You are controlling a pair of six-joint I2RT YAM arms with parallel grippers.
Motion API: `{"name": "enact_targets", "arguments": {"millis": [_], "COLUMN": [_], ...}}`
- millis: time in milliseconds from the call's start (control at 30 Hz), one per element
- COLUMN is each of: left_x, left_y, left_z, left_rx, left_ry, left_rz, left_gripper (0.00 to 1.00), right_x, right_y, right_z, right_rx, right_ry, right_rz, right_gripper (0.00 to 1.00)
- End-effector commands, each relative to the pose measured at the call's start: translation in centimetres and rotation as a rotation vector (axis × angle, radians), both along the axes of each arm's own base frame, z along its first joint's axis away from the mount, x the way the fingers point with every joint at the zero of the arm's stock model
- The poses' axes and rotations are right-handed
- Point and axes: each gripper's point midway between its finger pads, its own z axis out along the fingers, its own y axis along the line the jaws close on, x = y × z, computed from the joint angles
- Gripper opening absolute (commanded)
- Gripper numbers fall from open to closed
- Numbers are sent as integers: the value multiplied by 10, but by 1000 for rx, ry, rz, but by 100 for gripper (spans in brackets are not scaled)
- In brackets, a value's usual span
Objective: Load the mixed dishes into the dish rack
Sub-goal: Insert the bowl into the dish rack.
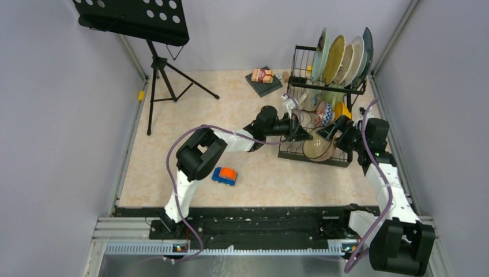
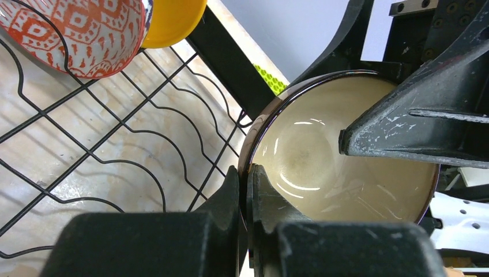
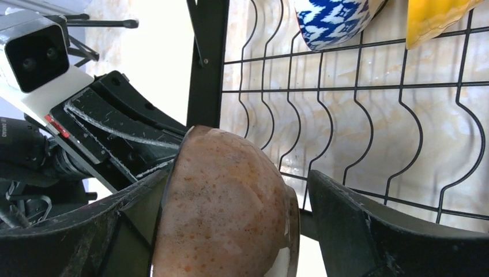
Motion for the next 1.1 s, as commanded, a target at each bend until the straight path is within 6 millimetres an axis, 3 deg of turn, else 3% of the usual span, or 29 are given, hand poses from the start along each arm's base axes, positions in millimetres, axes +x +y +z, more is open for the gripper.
{"name": "enact_targets", "arguments": {"millis": [0, 267, 667, 1067], "left_x": [-1, 20, 22, 24], "left_y": [4, 12, 15, 18], "left_z": [90, 86, 102, 97], "left_rx": [-203, -161, -228, -230], "left_ry": [-141, -182, -214, -215], "left_rz": [-36, 61, 83, 96], "left_gripper": [0, 0, 0, 0], "right_x": [1, -7, -13, -17], "right_y": [1, 8, 18, 31], "right_z": [19, 36, 36, 60], "right_rx": [41, 83, 134, 180], "right_ry": [-51, -53, -33, -126], "right_rz": [12, 46, 98, 180], "right_gripper": [89, 89, 89, 71]}}
